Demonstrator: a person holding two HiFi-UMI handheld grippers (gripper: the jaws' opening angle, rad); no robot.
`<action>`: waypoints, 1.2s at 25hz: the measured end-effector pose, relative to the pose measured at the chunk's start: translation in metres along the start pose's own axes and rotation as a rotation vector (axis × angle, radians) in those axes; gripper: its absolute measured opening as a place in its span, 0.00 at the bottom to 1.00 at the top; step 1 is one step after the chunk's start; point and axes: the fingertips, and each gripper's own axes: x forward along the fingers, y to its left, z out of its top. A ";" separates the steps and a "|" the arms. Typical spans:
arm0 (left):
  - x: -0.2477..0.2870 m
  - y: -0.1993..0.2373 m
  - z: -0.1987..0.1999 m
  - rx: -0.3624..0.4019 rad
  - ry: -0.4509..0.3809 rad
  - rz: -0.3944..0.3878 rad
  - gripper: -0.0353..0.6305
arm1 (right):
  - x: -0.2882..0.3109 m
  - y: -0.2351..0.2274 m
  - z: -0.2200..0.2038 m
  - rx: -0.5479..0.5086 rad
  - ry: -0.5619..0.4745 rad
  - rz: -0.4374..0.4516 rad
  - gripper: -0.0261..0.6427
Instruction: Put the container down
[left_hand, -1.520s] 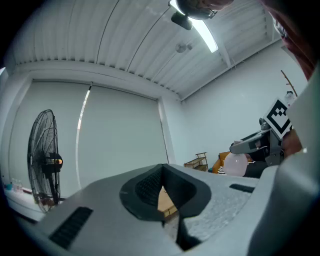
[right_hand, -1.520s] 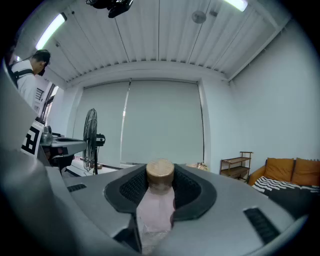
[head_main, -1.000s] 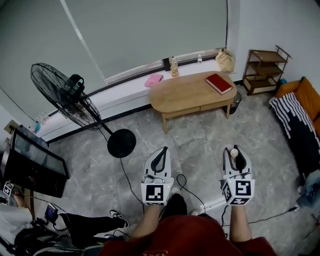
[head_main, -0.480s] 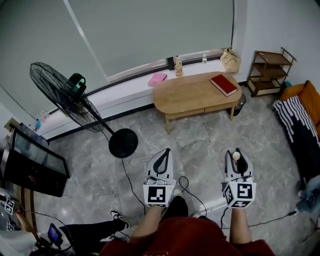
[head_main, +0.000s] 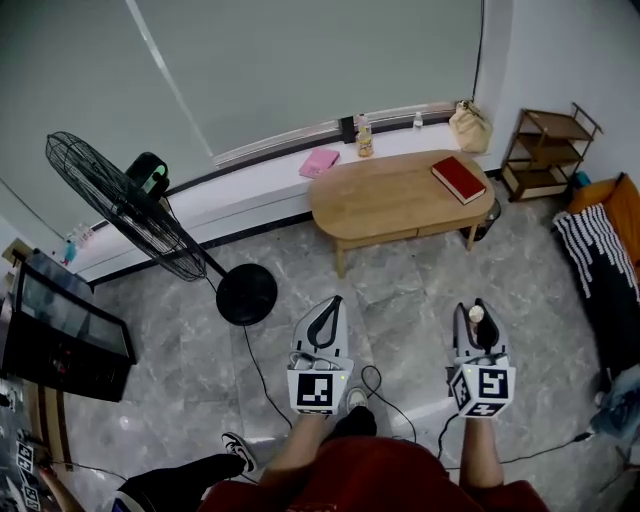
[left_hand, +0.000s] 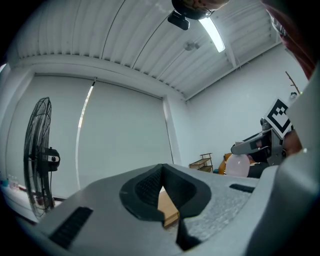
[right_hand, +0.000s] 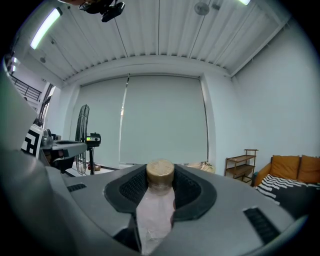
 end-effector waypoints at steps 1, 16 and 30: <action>0.006 0.009 -0.002 -0.004 0.000 0.001 0.06 | 0.009 0.004 0.002 -0.003 0.001 -0.001 0.24; 0.053 0.085 -0.018 -0.014 -0.008 -0.018 0.06 | 0.074 0.037 0.013 -0.002 0.005 -0.052 0.24; 0.096 0.098 -0.037 -0.009 0.009 -0.016 0.06 | 0.126 0.024 0.003 0.011 0.018 -0.049 0.24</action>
